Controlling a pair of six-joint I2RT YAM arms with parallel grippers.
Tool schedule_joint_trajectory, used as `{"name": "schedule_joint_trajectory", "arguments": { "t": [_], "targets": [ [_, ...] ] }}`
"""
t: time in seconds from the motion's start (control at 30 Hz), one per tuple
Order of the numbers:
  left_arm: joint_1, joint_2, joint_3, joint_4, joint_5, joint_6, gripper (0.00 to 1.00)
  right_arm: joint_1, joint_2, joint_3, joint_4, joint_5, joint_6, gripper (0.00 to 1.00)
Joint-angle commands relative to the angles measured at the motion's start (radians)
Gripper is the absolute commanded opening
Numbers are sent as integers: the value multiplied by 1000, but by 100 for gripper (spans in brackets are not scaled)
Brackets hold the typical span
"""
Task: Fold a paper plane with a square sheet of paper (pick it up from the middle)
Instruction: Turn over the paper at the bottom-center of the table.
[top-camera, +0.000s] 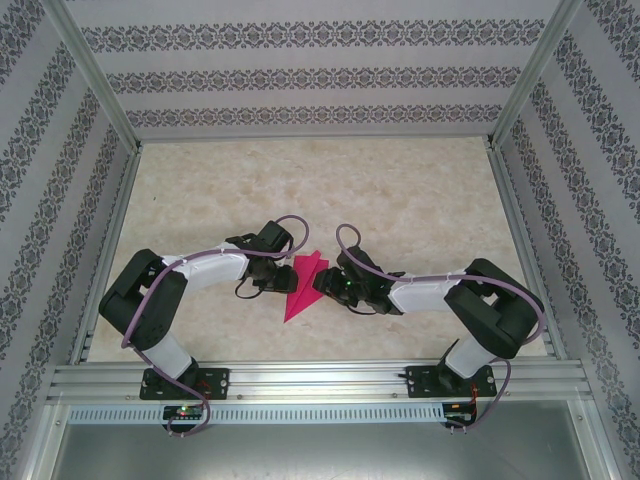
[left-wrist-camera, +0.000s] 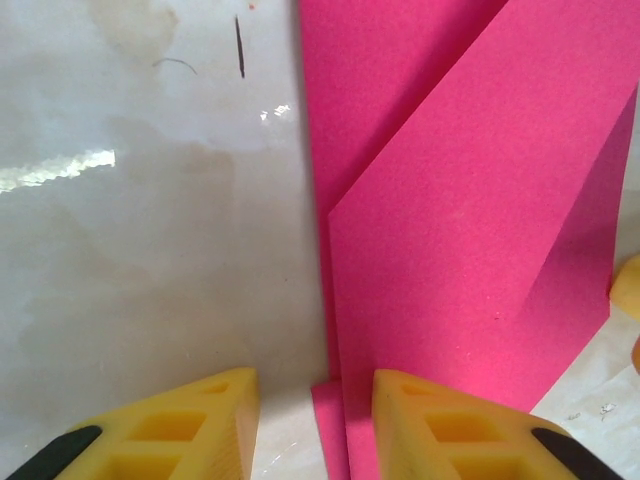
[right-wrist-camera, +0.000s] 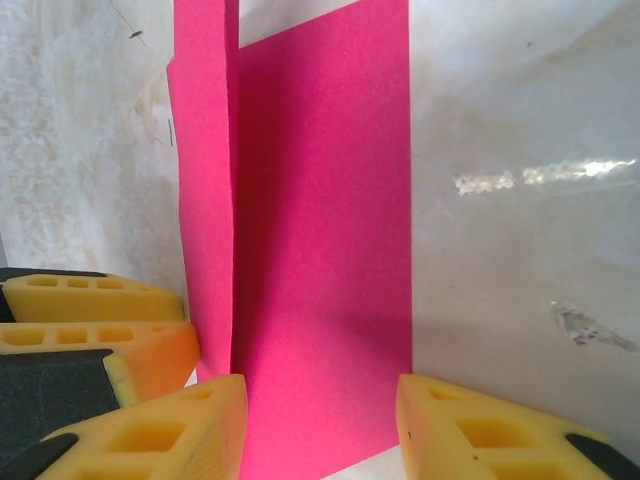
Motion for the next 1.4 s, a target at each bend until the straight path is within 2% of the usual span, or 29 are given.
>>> {"name": "schedule_joint_trajectory", "arguments": {
  "t": [0.0,0.2,0.53,0.9,1.37],
  "targets": [
    [-18,23,-9,10,5,12,36,10,7,15,45,-1,14,44],
    [-18,24,-7,7,5,14,35,8,9,16,47,-2,15,43],
    [-20,21,-15,14,6,12,35,13,-44,49,-131,68,-13,46],
    [-20,32,-17,26,20,11,36,33,45,66,-36,14,9,44],
    [-22,40,-34,38,31,4,35,33,54,55,78,5,42,44]
  ]
}}
